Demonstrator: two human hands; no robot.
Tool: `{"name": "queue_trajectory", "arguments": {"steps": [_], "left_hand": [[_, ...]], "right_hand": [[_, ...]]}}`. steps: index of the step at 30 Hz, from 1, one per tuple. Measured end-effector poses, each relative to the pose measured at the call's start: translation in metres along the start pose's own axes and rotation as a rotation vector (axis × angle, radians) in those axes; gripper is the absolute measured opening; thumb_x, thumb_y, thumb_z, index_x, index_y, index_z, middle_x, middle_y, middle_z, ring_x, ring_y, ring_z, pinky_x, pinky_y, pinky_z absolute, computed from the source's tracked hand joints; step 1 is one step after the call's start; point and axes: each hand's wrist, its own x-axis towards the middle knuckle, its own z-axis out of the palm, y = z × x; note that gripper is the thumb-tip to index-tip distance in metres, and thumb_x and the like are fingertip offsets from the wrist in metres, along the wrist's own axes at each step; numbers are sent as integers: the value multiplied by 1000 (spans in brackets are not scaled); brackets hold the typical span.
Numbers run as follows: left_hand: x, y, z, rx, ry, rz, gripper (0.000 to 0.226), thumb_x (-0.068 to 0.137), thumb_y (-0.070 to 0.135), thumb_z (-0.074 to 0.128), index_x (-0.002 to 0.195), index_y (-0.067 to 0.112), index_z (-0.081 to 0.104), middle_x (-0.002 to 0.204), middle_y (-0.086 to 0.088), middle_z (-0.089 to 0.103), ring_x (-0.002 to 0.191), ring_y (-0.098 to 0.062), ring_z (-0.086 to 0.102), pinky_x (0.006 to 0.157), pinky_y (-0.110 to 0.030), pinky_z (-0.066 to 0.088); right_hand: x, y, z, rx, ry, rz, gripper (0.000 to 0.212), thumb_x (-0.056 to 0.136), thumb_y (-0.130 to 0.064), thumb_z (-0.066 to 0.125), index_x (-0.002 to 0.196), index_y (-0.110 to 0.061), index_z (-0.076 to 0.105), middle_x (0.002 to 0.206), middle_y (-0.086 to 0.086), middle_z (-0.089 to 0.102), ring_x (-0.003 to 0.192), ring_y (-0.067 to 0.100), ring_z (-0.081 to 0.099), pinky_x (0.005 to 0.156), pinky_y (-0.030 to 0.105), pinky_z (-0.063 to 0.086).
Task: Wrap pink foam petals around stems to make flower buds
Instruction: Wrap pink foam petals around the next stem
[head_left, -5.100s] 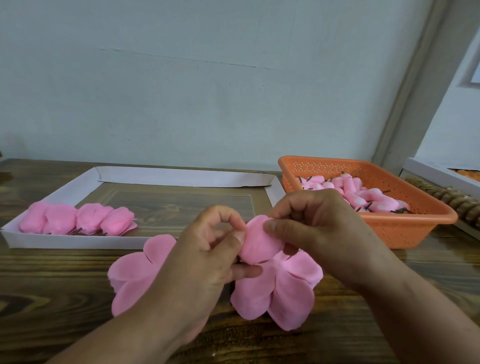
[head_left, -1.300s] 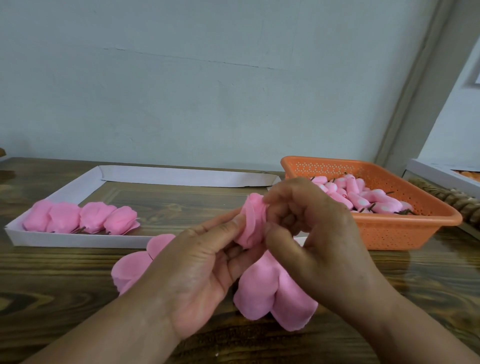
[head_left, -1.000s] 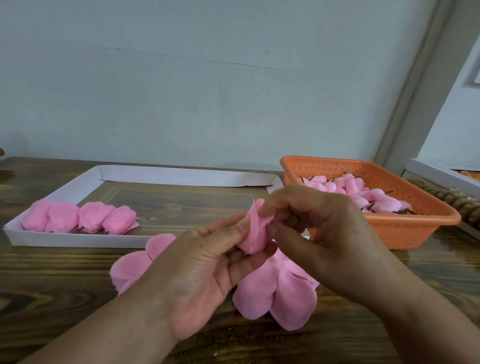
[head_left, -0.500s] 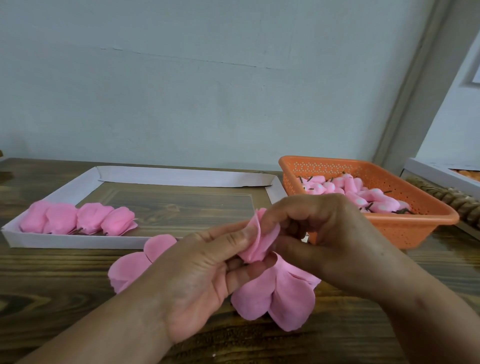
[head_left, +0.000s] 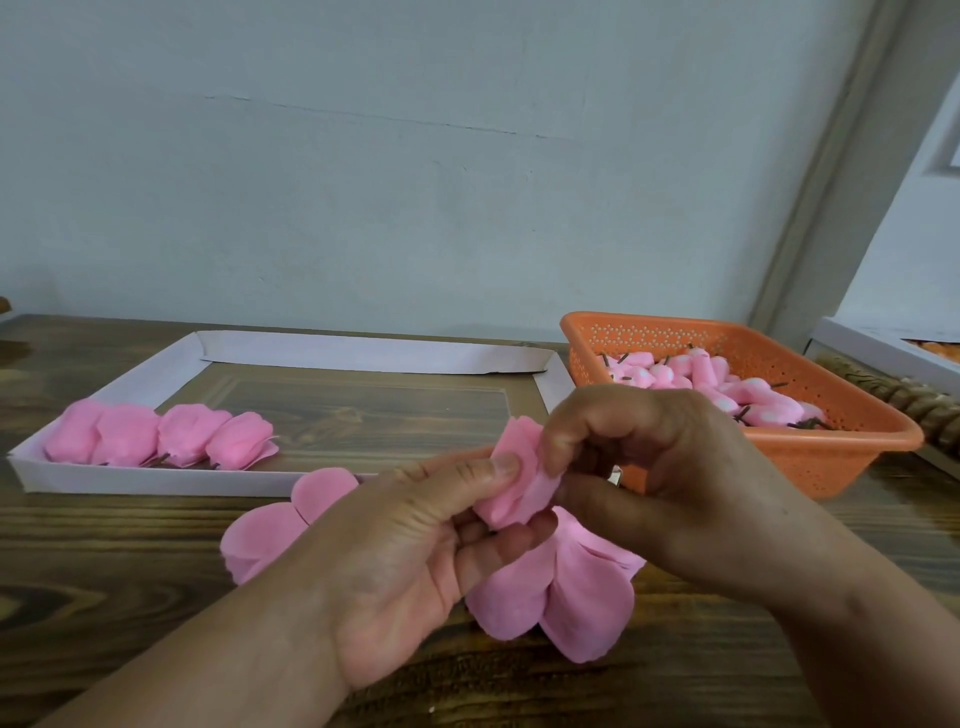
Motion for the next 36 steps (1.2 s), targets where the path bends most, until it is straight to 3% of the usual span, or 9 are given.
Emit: {"name": "queue_trajectory", "arguments": {"steps": [4, 8, 10, 15, 18, 24, 31, 34, 36], "left_hand": [[-1, 1, 1, -47, 20, -19, 25, 54, 6, 69, 75, -5, 74, 74, -17, 70, 60, -19, 69, 48, -22, 54], [-1, 2, 2, -68, 20, -59, 18, 57, 6, 68, 70, -4, 75, 70, -16, 68, 54, -19, 67, 43, -19, 52], [0, 2, 2, -72, 33, -74, 19, 55, 7, 68, 69, -4, 75, 68, -17, 68, 51, -20, 66, 41, -18, 50], [1, 2, -1, -72, 17, -103, 21, 57, 8, 70, 73, -4, 75, 70, -17, 68, 52, -20, 66, 42, -19, 51], [1, 0, -4, -31, -20, -99, 22, 58, 10, 72, 77, -2, 76, 78, -15, 70, 62, -16, 68, 53, -23, 57], [0, -1, -1, 9, -32, -88, 27, 56, 13, 74, 79, 0, 77, 76, -11, 70, 62, -13, 68, 55, -23, 57], [-3, 1, 2, 25, -38, -93, 20, 62, 12, 71, 76, 1, 77, 72, -12, 70, 58, -15, 68, 52, -22, 55], [-4, 2, 4, 31, -21, -79, 19, 61, 9, 69, 76, -2, 76, 74, -15, 71, 59, -17, 69, 50, -23, 55], [-4, 2, 4, 25, -5, -76, 19, 60, 7, 68, 75, -3, 75, 73, -17, 70, 57, -19, 68, 47, -23, 54]], "right_hand": [[1, 1, 4, 28, 13, -28, 28, 76, 12, 57, 78, -16, 56, 78, -16, 61, 65, -3, 61, 60, 10, 45], [-1, 4, 7, 7, 49, -5, 13, 79, 5, 56, 81, -8, 54, 73, 1, 59, 65, 17, 60, 57, 36, 49], [-1, 4, 7, 17, 51, -2, 12, 80, 4, 56, 82, -8, 54, 73, 3, 57, 65, 23, 59, 58, 42, 48], [0, 2, 6, 9, 10, -8, 21, 79, 7, 56, 90, -11, 56, 75, 2, 60, 65, 17, 59, 59, 35, 49], [0, 0, 3, -66, -64, 23, 33, 75, 4, 58, 99, -17, 64, 77, 3, 66, 65, 15, 59, 59, 32, 49], [-1, 2, 0, -130, -68, 64, 24, 73, -2, 59, 88, -19, 66, 71, 1, 66, 56, 12, 58, 52, 26, 48], [0, 3, -5, -59, -88, 107, 15, 81, -8, 60, 87, -19, 69, 71, 2, 66, 58, 15, 59, 53, 35, 48], [-1, 2, -8, -19, -137, 124, 7, 83, -14, 60, 82, -17, 66, 65, -6, 60, 55, 9, 53, 50, 25, 43], [-1, 2, -10, -11, -156, 133, 5, 82, -16, 63, 78, -17, 64, 63, 0, 58, 53, 14, 49, 48, 28, 40]]}}
